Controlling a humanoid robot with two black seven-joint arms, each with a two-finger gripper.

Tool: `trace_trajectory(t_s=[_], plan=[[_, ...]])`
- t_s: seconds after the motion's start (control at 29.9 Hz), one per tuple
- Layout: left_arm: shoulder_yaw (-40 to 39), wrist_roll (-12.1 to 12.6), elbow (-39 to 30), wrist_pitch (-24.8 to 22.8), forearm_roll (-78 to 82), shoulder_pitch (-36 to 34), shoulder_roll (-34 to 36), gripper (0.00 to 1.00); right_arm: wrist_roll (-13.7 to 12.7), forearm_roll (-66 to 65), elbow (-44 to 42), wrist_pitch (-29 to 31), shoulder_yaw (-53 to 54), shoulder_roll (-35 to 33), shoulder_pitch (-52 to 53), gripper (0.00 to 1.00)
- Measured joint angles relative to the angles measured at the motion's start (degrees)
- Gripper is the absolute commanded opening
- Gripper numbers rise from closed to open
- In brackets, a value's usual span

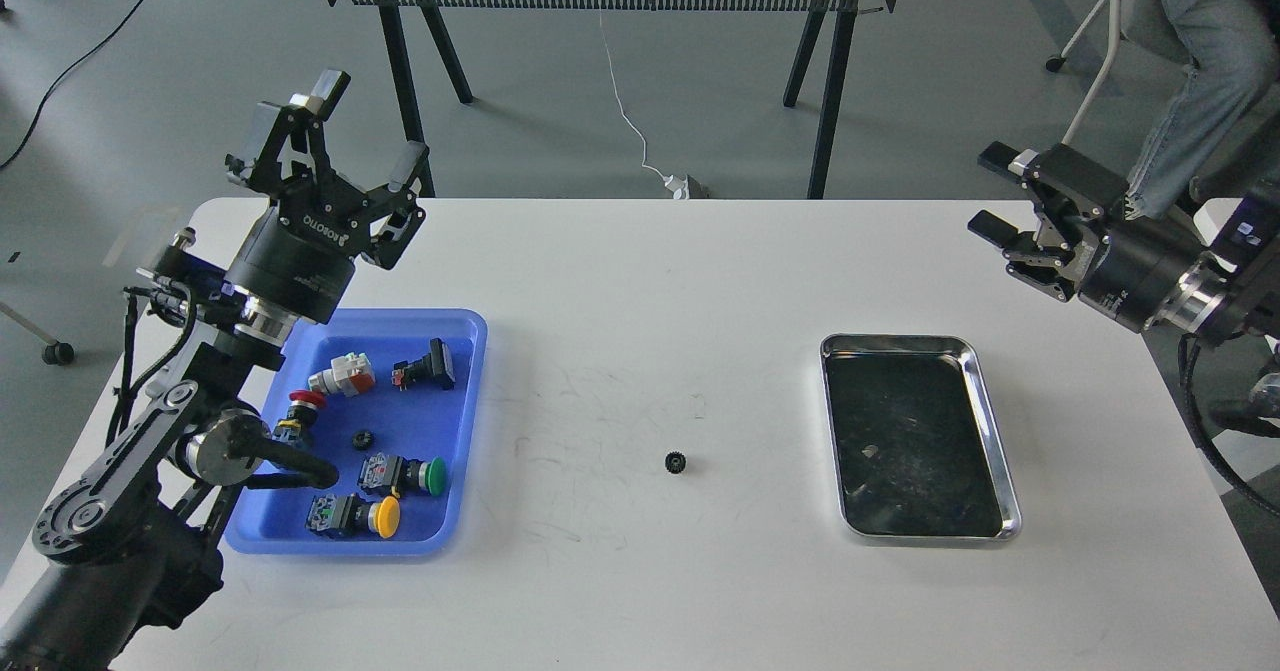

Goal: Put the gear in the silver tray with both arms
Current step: 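Withdraw the left gripper and swing the right gripper toward the gear, then lower the right gripper onto the black gear and close on it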

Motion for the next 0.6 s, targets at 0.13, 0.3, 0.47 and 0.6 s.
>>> trace_trajectory(t_s=[0.13, 0.3, 0.47, 0.6], plan=[[-2.1, 0.0, 0.0, -0.2, -0.1, 1.9, -0.8, 0.99, 0.0, -13.2, 2.5, 0.0, -18.2, 1.6, 14.0, 1.00], [-2.8, 0.0, -0.1, -0.3, -0.1, 2.1, -0.8, 0.99, 0.0, -23.6, 2.8, 0.0, -40.4, 8.8, 30.7, 0.98], [-3.0, 0.0, -0.1, -0.3, -0.1, 2.1, -1.2, 0.99, 0.0, -39.1, 2.9, 0.0, -47.4, 16.2, 34.6, 0.93], [-3.1, 0.0, -0.1, -0.3, -0.1, 2.2, -1.6, 0.99, 0.0, -50.3, 2.8, 0.0, -48.7, 21.4, 34.8, 0.91]])
